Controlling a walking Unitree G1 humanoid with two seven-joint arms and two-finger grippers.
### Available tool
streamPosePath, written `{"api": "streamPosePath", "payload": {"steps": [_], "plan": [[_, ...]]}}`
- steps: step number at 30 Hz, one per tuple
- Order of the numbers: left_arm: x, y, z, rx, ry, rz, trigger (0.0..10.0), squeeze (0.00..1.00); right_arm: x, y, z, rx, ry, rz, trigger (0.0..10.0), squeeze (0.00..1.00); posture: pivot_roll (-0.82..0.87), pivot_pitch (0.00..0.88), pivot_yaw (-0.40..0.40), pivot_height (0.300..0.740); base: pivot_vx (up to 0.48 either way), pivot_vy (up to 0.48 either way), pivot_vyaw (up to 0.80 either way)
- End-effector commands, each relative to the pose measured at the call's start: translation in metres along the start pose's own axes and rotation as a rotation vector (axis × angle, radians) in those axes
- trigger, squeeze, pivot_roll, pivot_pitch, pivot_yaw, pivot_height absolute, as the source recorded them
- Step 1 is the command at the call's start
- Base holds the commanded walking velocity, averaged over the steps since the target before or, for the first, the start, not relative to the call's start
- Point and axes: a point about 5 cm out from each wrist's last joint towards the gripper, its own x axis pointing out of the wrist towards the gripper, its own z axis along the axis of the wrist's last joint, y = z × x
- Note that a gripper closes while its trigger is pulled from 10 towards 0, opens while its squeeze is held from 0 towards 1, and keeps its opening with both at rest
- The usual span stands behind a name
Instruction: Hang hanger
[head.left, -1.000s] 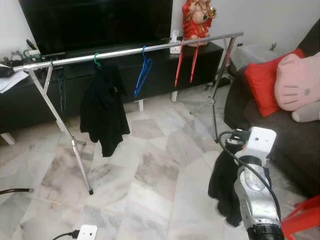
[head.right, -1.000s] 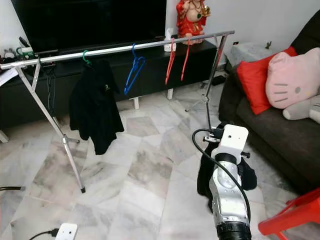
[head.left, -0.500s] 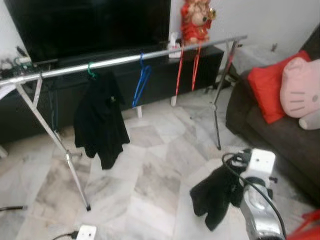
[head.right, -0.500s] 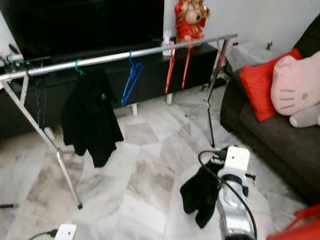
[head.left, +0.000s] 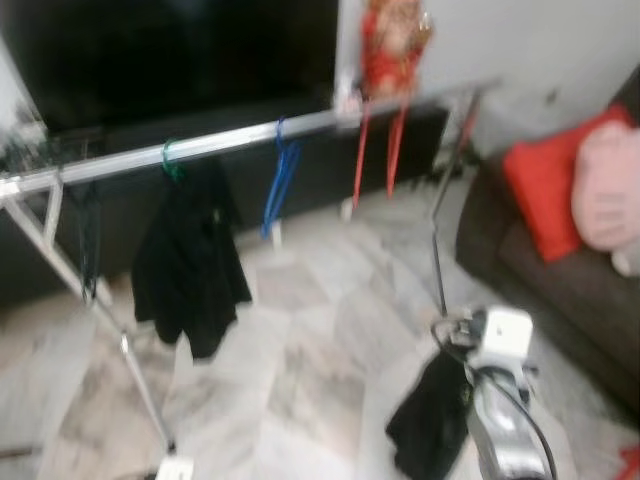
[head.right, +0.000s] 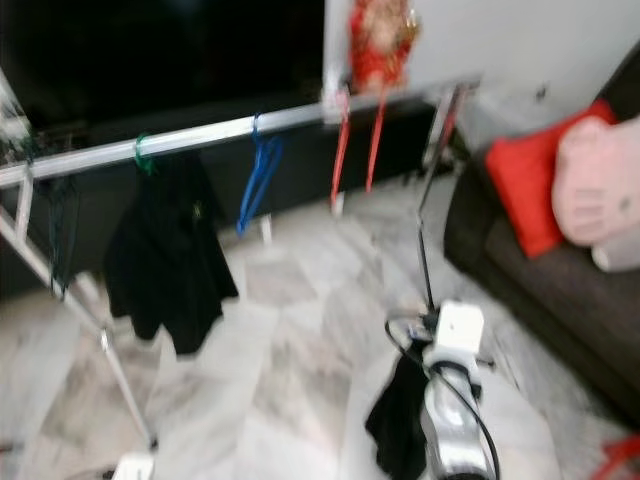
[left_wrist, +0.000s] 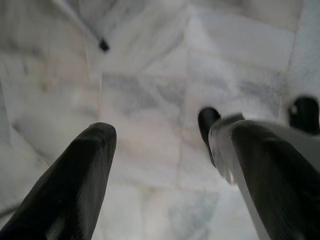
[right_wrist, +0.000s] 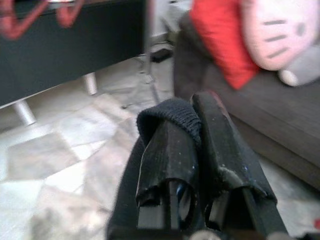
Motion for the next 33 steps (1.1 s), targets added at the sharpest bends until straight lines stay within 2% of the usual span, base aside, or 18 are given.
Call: {"api": "streamPosePath", "payload": {"steps": [1, 11, 27, 33], "plan": [[0.002, -0.009, 0.005, 0.016, -0.014, -0.024, 10.0, 0.00, 0.002, -0.013, 0.000, -0.007, -0.007, -0.036, 10.0, 0.00, -0.13, 0.000, -0.011, 0.740, 0.326, 0.000, -0.80], [0.002, -0.009, 0.005, 0.011, -0.014, -0.024, 10.0, 0.00, 0.005, -0.011, 0.006, -0.009, -0.047, -0.024, 10.0, 0.00, -0.12, 0.000, -0.015, 0.740, 0.325, 0.000, -0.08], [0.002, -0.009, 0.005, 0.008, -0.017, -0.023, 10.0, 0.00, 0.005, -0.009, 0.005, -0.015, -0.048, -0.019, 10.0, 0.00, -0.12, 0.000, -0.018, 0.740, 0.326, 0.000, 0.00], [0.003, -0.008, 0.020, 0.016, -0.096, -0.016, 10.0, 0.00, 0.003, -0.007, 0.001, -0.020, -0.033, -0.008, 10.0, 0.00, -0.12, 0.000, -0.022, 0.740, 0.092, 0.000, 0.00]]}}
